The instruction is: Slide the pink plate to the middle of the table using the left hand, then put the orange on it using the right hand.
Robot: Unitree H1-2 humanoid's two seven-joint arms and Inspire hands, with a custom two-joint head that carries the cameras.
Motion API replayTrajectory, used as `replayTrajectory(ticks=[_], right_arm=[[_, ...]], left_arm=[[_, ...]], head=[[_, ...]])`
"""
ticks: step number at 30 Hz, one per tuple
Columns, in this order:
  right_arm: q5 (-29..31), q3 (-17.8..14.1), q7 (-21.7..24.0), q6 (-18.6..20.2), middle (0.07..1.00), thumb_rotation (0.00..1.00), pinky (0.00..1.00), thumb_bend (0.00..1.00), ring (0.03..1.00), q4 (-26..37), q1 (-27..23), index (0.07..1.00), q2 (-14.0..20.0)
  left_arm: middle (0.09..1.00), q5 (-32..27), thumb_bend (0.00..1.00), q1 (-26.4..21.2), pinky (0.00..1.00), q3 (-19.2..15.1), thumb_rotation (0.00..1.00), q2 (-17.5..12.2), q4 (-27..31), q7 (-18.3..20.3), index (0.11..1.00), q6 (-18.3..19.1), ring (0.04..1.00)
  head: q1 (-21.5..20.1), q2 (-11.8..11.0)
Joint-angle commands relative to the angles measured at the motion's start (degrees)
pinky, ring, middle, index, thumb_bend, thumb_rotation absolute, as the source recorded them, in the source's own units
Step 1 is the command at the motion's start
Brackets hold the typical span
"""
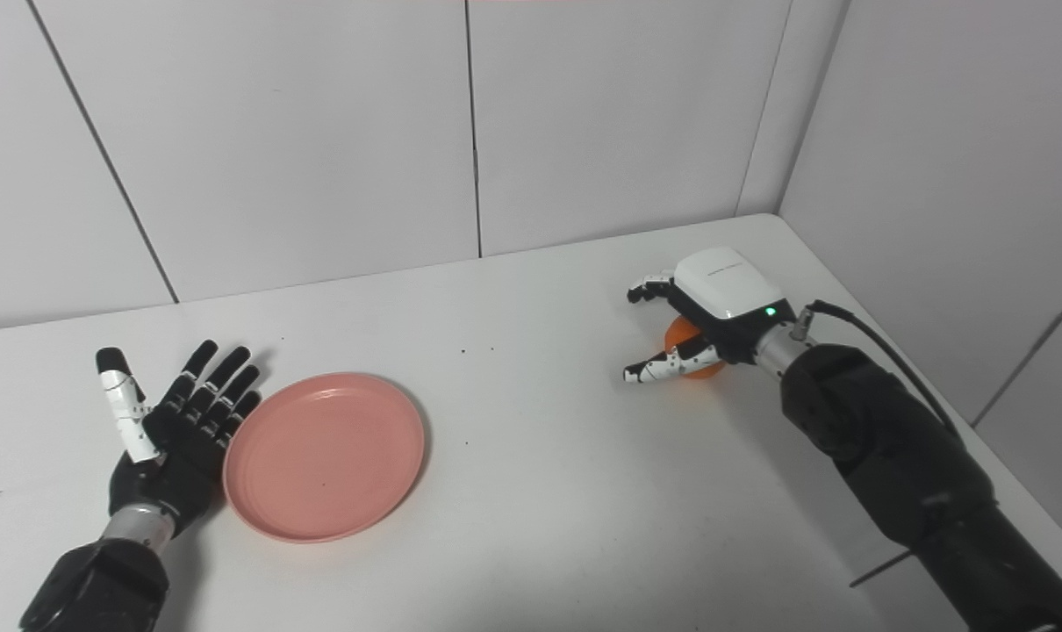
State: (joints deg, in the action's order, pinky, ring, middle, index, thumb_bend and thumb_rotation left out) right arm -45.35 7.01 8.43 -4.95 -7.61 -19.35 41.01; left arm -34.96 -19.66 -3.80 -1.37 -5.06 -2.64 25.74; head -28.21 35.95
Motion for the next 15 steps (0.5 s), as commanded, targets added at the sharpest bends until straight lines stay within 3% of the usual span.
replayTrajectory(ticks=[1,7,15], right_arm=[[-1.62,-1.02,-0.61,3.28,0.774,0.71,0.77,1.00,0.779,0.42,-1.65,0.737,1.11],[-4.76,-0.75,-1.13,6.63,0.799,0.74,0.78,0.98,0.799,-0.63,-1.68,0.768,0.48],[-5.84,-1.01,-2.16,8.19,0.801,0.73,0.77,0.96,0.799,-0.78,-1.21,0.771,-0.18]], left_arm=[[0.827,0.28,0.90,1.10,1.00,0.64,1.00,-0.58,-1.58,-1.23,0.913,1.17,0.904],[0.809,0.24,0.90,1.20,1.00,0.83,1.00,-0.90,-1.47,-1.54,0.912,1.18,0.899],[0.796,-0.18,0.90,1.12,1.00,1.22,1.00,-0.81,-1.17,-2.40,0.918,1.17,0.889]], head=[[0.04,0.00],[0.14,-0.01],[0.42,0.34]])
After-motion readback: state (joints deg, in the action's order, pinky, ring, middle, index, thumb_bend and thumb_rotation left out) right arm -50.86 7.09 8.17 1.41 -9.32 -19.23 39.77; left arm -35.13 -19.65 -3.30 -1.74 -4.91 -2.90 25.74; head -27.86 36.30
